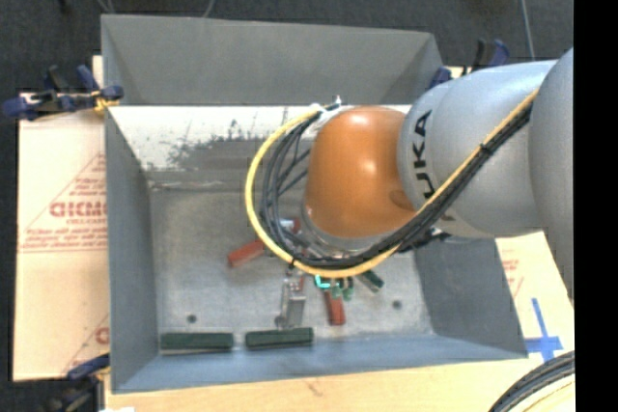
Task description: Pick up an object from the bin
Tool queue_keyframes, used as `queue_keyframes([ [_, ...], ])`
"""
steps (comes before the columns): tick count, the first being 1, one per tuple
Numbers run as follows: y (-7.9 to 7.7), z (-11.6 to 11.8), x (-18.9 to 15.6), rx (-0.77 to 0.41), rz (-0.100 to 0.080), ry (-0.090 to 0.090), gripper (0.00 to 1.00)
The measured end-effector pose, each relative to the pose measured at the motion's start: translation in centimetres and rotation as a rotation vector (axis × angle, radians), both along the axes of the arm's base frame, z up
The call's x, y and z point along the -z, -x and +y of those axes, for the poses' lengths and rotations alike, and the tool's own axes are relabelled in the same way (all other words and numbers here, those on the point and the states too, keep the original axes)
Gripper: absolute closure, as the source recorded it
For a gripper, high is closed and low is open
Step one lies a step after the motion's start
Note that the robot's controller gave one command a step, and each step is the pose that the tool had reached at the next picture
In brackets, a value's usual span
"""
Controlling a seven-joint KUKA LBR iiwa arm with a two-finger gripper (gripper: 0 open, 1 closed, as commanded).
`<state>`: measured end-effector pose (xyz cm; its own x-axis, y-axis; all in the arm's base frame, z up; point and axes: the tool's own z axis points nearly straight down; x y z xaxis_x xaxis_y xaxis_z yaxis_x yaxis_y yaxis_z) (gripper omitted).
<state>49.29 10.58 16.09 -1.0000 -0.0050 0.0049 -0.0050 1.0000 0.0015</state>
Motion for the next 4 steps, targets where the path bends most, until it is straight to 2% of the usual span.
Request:
queue_keyframes([
  [1, -10.1, -1.0, 9.2, -0.404, -0.008, 0.002, 0.0],
  [2, -11.3, -2.5, 5.8, -0.4, -0.014, 0.003, 0.0],
  [3, -12.9, -0.2, 4.7, -0.578, -0.013, 0.001, 0.0],
  [4, -13.1, -1.2, 8.8, -0.8, -0.013, 0.002, 0.0],
])
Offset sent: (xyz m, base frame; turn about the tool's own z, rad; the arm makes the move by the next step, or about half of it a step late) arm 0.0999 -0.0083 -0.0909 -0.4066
